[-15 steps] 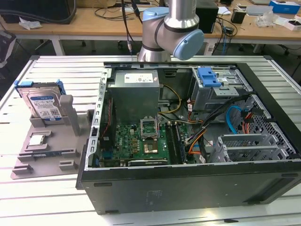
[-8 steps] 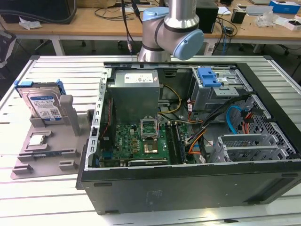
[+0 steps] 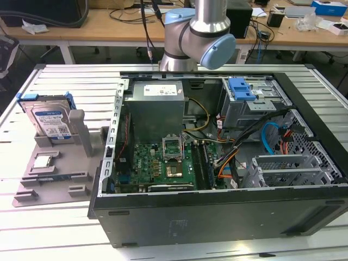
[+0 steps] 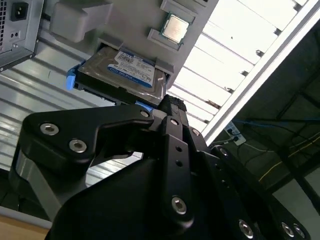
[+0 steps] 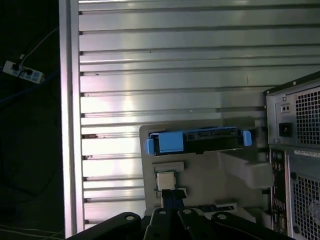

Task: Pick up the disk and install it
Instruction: 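Pick up the disk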

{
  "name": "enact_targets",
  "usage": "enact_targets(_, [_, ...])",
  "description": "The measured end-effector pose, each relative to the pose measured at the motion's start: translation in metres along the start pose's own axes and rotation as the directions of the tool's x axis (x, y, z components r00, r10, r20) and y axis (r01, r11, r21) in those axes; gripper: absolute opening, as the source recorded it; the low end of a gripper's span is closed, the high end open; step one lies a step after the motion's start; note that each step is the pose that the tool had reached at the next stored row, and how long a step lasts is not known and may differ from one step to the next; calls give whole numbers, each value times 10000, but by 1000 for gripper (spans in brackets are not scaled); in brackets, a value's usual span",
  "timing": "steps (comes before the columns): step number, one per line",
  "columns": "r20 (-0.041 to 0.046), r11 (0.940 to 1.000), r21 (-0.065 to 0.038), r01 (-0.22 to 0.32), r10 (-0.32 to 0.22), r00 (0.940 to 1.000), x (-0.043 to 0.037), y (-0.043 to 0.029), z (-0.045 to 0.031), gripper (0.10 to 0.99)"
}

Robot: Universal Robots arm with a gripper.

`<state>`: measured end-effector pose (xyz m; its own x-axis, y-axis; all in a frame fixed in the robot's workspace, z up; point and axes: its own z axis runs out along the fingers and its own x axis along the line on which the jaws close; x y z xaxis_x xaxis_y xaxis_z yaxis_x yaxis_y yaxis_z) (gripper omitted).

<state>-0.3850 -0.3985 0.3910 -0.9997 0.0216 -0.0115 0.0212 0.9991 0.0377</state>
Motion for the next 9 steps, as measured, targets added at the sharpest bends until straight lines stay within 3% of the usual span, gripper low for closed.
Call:
enact_targets(3, [-25, 9976, -9, 689, -689, 9976, -1, 0, 0, 106])
enact_targets(5, [-49, 9911, -18, 1329, -1329, 9911, -1, 0, 0, 106])
enact_targets(7, [-79, 9764, -34, 2159, -2159, 9764, 0, 0, 0, 106])
enact_targets(9, [-96, 9639, -44, 2661, -2661, 9639, -1, 0, 0, 106])
